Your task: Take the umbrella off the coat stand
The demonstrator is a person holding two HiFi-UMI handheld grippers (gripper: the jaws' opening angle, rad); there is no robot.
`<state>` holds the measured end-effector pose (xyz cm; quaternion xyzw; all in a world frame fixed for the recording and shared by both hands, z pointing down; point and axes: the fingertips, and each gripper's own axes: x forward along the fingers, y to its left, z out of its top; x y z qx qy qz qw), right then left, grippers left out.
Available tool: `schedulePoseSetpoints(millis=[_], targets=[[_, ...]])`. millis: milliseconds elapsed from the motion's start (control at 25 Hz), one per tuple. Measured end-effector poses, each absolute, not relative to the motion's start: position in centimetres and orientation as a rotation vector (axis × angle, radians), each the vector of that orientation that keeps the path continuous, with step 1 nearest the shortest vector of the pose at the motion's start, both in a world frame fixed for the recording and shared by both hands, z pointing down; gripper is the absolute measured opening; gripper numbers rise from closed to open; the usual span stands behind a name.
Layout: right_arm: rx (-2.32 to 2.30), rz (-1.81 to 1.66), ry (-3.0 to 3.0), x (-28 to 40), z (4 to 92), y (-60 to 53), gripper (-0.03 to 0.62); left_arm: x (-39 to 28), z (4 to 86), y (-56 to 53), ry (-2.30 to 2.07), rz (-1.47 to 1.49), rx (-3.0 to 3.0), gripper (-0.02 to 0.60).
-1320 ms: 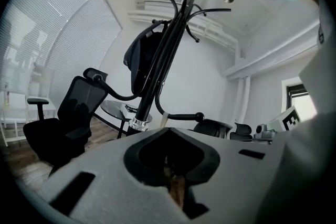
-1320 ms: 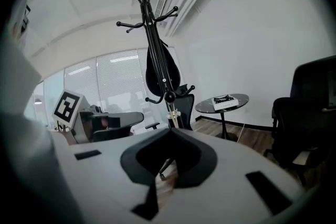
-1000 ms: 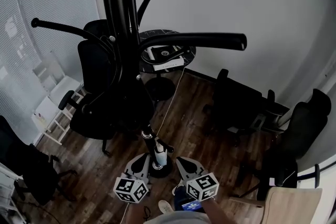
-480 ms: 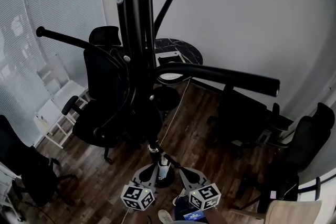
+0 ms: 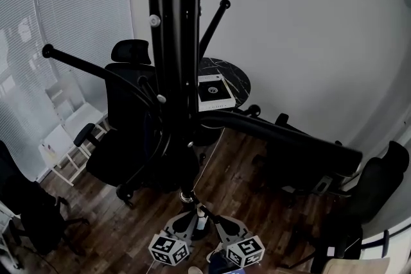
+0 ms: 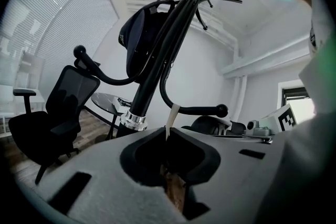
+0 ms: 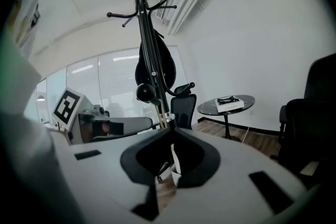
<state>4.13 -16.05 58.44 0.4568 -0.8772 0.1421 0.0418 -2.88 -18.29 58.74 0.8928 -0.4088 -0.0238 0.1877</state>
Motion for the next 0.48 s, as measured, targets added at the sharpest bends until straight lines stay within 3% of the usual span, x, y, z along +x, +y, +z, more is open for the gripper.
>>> schedulePoseSetpoints(millis=[360, 480], targets=[[1.375, 0.469, -2.669, 4.3, 59.6, -16.9, 0.012, -1.9, 59.8, -19.5, -1.130, -0.008, 2.536, 0.025], [1.378, 0.485, -2.649, 4.7, 60.2, -17.0, 0.012, -1.7, 59.4, -19.9, -1.130, -0.045, 2.544, 0.063]])
